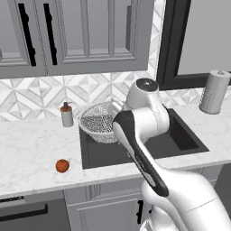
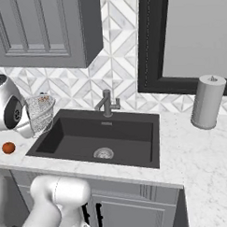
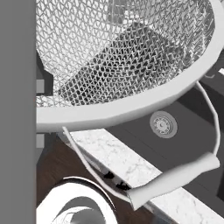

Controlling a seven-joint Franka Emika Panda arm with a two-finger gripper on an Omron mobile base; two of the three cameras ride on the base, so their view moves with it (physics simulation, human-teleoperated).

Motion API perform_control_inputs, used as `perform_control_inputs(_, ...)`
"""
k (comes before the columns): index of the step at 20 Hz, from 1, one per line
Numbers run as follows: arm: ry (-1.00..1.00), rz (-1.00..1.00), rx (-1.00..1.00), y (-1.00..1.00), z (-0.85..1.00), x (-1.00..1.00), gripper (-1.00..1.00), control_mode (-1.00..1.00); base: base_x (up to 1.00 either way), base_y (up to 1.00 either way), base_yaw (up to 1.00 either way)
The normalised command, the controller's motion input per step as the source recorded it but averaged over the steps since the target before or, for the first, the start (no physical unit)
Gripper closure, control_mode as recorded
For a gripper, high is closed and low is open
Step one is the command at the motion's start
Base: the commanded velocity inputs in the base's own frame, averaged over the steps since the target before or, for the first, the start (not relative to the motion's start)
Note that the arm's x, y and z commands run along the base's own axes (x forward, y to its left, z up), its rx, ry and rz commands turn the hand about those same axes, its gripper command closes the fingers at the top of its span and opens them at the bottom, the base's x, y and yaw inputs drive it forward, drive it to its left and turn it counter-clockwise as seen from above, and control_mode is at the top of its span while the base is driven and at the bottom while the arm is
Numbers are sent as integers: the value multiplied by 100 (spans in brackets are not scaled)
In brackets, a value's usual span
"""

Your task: Put the colander in the sink, put the orange in the colander, and turn on the sink faucet and pour water over the colander.

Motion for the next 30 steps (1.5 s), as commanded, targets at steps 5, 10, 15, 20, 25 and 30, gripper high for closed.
perform_control_inputs(5, 0, 21, 0, -100, 20, -46, 100, -100, 0, 0, 0)
perform_control_inputs(10, 0, 24, 0, -100, 9, -45, 100, -100, 0, 0, 0)
perform_control_inputs(15, 0, 24, 0, -100, 6, -29, 100, -100, 0, 0, 0)
perform_control_inputs(20, 0, 20, 3, -100, 5, -3, 100, -100, 0, 0, 0)
perform_control_inputs(25, -6, 4, 11, -100, 2, 16, 100, -100, 0, 0, 0)
perform_control_inputs(30, 6, -2, 2, -80, 0, 49, 100, -100, 0, 0, 0)
